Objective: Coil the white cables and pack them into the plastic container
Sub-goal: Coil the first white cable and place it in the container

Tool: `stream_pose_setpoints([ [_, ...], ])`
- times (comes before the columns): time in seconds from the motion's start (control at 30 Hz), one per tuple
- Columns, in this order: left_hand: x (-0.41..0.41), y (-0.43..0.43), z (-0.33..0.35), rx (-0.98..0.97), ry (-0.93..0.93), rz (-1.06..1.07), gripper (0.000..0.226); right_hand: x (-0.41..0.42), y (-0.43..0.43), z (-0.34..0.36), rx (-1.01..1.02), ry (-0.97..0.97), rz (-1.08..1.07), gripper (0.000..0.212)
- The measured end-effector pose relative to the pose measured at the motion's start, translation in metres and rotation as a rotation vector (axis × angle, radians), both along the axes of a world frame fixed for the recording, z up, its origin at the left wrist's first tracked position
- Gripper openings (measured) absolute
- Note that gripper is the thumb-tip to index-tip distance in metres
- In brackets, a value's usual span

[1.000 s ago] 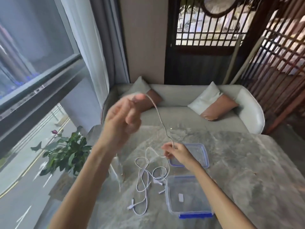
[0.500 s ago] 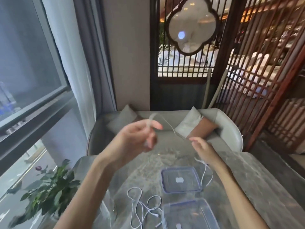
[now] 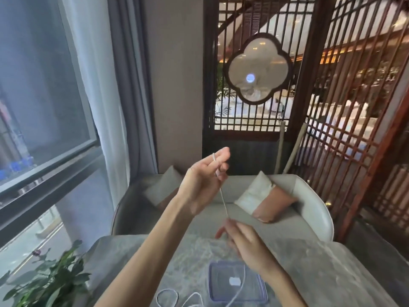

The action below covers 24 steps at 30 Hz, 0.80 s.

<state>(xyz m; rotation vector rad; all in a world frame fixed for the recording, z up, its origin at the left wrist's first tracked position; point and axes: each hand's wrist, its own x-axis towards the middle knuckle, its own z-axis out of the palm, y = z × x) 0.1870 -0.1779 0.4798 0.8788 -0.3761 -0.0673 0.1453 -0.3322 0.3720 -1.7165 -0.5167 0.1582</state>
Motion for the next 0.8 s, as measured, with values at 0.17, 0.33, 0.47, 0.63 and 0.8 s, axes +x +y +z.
stream_pose_setpoints([
  [0.17, 0.009, 0.000, -0.026, 0.387, -0.022, 0.189, 0.043, -0.023, -0.025, 0.031, -0.562, -0.330, 0.074, 0.022],
  [0.33, -0.040, -0.026, -0.062, 0.960, -0.327, 0.235, 0.047, -0.009, -0.062, 0.091, -0.588, -0.819, -0.202, 0.033],
  [0.47, -0.058, -0.062, -0.048, 0.813, -0.255, 0.226, 0.053, 0.032, -0.085, 0.125, -0.375, -1.101, -0.332, 0.024],
  [0.63, -0.052, -0.062, -0.011, 0.392, -0.291, -0.009, 0.068, 0.069, -0.054, 0.109, -0.020, -0.486, -0.108, 0.026],
  [0.8, -0.008, -0.037, 0.004, 0.134, -0.160, 0.028, 0.069, 0.059, -0.022, 0.027, -0.165, -0.228, -0.090, 0.044],
])
